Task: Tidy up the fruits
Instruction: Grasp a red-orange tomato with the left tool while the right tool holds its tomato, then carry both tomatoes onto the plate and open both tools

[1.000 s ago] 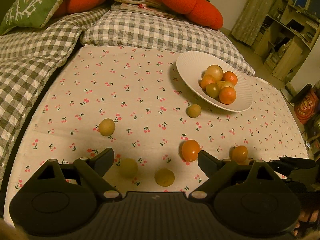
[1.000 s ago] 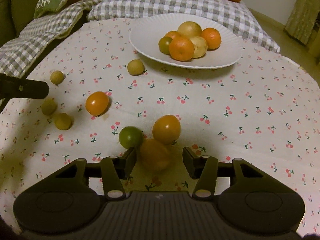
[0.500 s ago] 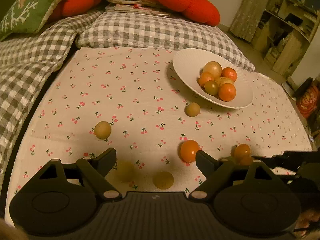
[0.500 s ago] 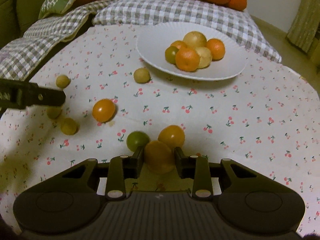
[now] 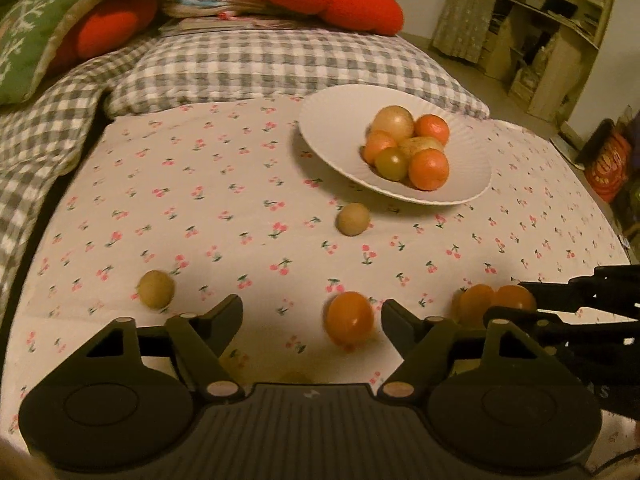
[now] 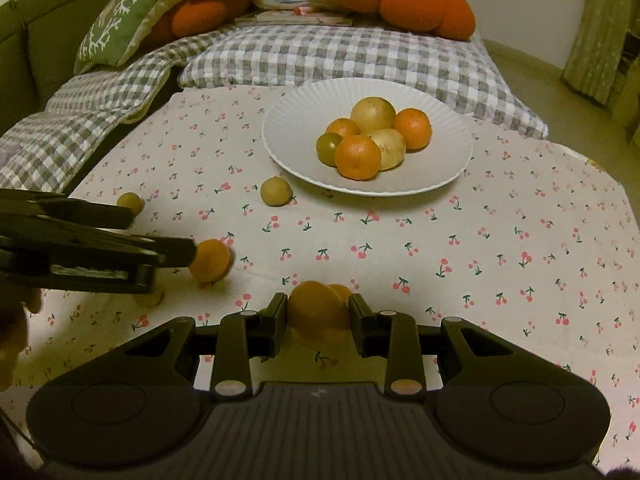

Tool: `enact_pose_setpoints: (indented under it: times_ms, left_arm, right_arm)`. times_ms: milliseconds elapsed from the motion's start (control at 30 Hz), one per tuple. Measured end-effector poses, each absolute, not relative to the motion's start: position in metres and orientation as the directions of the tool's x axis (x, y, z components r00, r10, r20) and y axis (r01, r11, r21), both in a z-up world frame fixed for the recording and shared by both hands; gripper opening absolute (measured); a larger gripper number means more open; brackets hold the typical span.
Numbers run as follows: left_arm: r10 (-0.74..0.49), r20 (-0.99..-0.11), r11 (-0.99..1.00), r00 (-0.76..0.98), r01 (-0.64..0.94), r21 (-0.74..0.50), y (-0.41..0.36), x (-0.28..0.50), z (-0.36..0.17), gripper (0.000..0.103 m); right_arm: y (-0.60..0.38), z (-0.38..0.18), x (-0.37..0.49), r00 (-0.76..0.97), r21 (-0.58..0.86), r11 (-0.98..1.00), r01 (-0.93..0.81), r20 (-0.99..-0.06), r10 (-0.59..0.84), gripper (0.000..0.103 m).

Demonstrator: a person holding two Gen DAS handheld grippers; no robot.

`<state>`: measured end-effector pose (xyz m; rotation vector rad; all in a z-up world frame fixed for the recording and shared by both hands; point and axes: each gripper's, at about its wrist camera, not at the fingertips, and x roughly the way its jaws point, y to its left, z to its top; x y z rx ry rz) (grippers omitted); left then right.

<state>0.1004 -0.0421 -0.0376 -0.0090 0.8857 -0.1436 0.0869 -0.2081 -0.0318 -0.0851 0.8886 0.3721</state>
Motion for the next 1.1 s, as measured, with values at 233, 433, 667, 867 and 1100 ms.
enact_pose_setpoints:
  times_ms: [233,433,667,867,1100]
  left_arm:
    - [-0.155,-0.783,0.982,0.602,0.183,-0.053,-0.060,0.108,-0.054,0.043]
    - [-0.150,-0.793,0.975,0.591,0.220,-0.020,-0.070,0.113,-0.062,0.016]
    - [-0.180,-0.775,0.974,0.606,0.222,-0.052,-0.066,0.111,-0.052,0.016]
    - [-0.182,-0.755,0.974,0.630,0.222,-0.050,-0.067,0.109,-0.045,0.016]
    - [-0.157,-0.738,0.975,0.656,0.224,-0.009,-0.071,0.108,-0.040,0.016]
  right_arm:
    - [-0.208,-0.031,0.087,0.581,0.072,0.934,-0.350,-0.766,0.277,0.030]
    - [-0.204,-0.030,0.087,0.580,0.069,0.928,-0.367,-0.762,0.286,0.030]
    - [-0.204,-0.028,0.086,0.586,0.072,0.928,-0.366,-0.757,0.290,0.030]
    - [-0.204,-0.026,0.085,0.591,0.075,0.927,-0.367,-0.751,0.294,0.030]
    - [-0.211,-0.020,0.089,0.612,0.084,0.934,-0.348,-0.734,0.294,0.030]
